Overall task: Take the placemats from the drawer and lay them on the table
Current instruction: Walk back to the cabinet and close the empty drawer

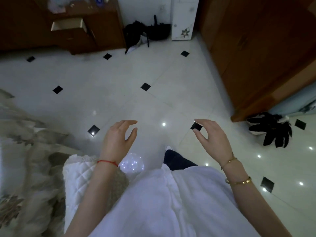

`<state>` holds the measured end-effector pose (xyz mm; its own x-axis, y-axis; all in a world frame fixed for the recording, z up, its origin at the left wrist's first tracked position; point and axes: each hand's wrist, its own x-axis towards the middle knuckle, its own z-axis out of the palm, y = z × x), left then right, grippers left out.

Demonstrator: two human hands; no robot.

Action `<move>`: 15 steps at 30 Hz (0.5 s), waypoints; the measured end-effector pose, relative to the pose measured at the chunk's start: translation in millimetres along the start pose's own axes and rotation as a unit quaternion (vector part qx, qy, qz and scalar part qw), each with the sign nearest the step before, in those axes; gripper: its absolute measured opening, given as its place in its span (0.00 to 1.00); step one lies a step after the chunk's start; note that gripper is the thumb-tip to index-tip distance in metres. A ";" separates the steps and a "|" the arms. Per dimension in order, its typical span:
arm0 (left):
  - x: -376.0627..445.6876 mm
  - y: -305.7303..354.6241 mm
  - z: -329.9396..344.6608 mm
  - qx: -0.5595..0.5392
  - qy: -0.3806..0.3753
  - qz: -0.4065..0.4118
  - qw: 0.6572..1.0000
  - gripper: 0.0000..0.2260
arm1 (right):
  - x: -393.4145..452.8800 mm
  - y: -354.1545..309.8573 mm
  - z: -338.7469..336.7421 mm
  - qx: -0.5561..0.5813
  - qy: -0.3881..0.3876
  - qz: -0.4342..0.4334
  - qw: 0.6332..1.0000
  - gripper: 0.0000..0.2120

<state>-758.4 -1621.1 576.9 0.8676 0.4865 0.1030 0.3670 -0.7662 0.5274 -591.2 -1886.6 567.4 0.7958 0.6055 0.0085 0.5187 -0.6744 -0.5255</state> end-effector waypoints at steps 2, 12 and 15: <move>40.8 6.3 0.5 0.008 0.020 -0.009 1.000 0.10 | 51.9 5.8 -11.6 -0.007 -0.001 -0.015 1.000 0.17; 208.3 -8.3 -0.3 0.010 0.075 -0.100 0.992 0.10 | 280.4 11.1 -31.3 0.004 -0.050 -0.105 0.993 0.17; 252.6 -27.3 2.5 0.012 0.087 -0.126 0.988 0.10 | 337.6 9.0 -19.2 0.007 -0.075 -0.114 0.991 0.17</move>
<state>-548.4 -1478.3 586.4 0.6780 0.7259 0.1160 0.5730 -0.6207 0.5352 -311.9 -1696.4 581.9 0.6025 0.7981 0.0026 0.6743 -0.5073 -0.5366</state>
